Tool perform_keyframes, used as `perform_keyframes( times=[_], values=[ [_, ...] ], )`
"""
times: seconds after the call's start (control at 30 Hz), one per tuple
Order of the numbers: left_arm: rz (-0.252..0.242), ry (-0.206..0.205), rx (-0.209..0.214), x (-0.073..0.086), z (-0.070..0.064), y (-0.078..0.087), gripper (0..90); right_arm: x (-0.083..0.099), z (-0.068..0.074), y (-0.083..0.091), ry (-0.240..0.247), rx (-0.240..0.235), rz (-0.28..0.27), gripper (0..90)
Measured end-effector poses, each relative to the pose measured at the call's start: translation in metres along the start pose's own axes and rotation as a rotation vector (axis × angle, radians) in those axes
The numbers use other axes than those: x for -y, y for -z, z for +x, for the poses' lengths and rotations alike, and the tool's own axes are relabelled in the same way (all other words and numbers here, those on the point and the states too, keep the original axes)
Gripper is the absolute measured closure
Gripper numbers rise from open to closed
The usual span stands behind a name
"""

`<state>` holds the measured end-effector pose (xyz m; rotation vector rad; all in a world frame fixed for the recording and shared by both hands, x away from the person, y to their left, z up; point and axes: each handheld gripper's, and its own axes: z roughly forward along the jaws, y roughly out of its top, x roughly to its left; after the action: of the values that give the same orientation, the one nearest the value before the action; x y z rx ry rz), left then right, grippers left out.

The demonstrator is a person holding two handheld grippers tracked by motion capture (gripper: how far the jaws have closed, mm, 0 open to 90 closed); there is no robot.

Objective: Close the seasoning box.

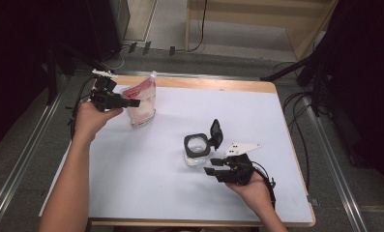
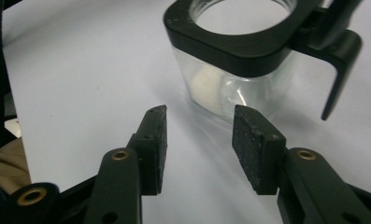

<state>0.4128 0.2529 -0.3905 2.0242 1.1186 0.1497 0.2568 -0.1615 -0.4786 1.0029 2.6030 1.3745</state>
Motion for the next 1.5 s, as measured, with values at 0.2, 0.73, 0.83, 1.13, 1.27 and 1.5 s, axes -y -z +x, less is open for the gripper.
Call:
perform_keyframes(
  times=[0.2, 0.73, 0.83, 1.13, 1.27, 1.5],
  values=[
    [-0.015, 0.026, -0.016, -0.002, 0.000, -0.005, 66.8, -0.001, 0.011, -0.002, 0.031, -0.018, -0.008, 55.3],
    [-0.026, 0.070, 0.026, 0.002, 0.006, -0.007, 90.0, -0.019, 0.050, -0.022, 0.112, -0.078, 0.003, 55.5],
    [-0.020, 0.094, 0.040, 0.001, 0.008, -0.002, 90.0, -0.023, 0.053, -0.026, 0.114, -0.080, 0.010, 55.6],
    [-0.030, 0.100, 0.141, -0.001, -0.010, 0.022, 90.0, -0.037, 0.060, -0.040, 0.127, -0.086, 0.004, 55.5],
    [-0.017, 0.068, 0.160, 0.001, -0.021, 0.031, 90.0, -0.039, 0.066, -0.049, 0.132, -0.099, -0.001, 55.7],
    [0.009, 0.068, 0.196, 0.008, -0.031, 0.035, 90.0, -0.034, 0.069, -0.058, 0.148, -0.109, 0.012, 56.8]
  ],
)
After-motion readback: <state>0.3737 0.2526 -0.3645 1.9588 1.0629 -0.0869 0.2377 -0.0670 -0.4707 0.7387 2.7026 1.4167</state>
